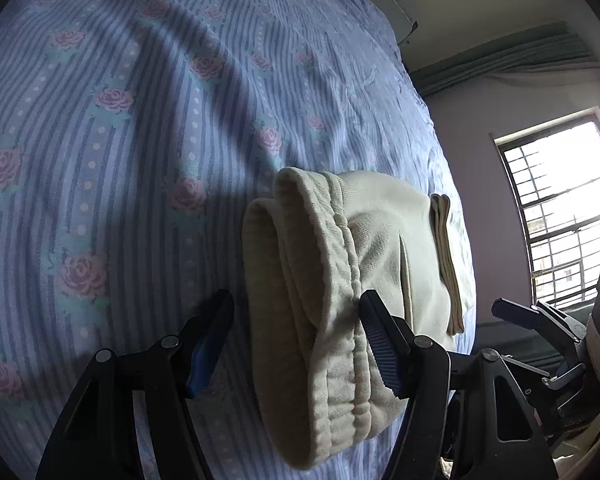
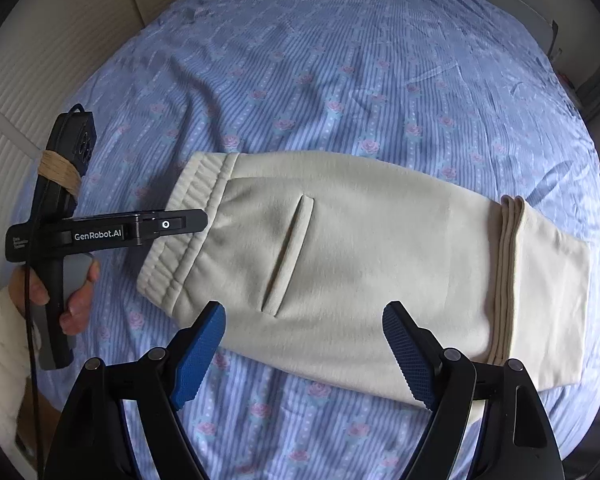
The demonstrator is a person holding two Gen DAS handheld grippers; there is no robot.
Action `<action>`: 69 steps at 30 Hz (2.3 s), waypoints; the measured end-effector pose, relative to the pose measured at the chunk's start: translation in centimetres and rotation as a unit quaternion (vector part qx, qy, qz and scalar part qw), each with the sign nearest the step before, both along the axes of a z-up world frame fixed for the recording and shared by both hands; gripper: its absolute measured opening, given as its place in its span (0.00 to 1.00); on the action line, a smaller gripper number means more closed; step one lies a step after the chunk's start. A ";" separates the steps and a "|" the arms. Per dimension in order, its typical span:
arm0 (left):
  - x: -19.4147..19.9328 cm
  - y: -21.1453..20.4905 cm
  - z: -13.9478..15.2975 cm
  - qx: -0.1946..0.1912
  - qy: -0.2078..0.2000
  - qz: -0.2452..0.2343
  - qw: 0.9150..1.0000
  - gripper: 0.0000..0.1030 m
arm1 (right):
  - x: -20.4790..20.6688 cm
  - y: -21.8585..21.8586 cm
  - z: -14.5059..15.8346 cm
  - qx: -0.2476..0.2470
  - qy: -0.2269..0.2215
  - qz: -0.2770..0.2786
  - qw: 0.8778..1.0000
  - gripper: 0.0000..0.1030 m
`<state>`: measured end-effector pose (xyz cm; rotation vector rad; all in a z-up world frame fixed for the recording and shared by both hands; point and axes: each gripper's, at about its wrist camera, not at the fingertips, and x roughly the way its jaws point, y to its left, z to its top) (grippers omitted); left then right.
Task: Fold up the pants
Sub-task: 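Grasp the ribbed waistband with the left gripper and lift it, then fold the waistband over onto the folded legs and open the left gripper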
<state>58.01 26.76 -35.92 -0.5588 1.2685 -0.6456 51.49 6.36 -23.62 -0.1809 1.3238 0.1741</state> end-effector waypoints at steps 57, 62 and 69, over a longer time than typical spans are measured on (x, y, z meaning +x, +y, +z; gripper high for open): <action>-2.0 -26.2 28.0 0.246 -0.063 0.034 0.967 0.24 | -8.6 -27.1 16.6 0.100 -0.206 -0.170 0.958 0.79; -2.8 -33.2 28.0 0.294 -0.066 0.048 0.952 0.24 | -9.1 -33.6 17.4 0.119 -0.209 -0.157 0.958 0.79; -3.2 -41.7 26.8 0.320 -0.068 0.079 0.942 0.24 | -9.2 -43.4 16.4 0.133 -0.192 -0.143 0.962 0.79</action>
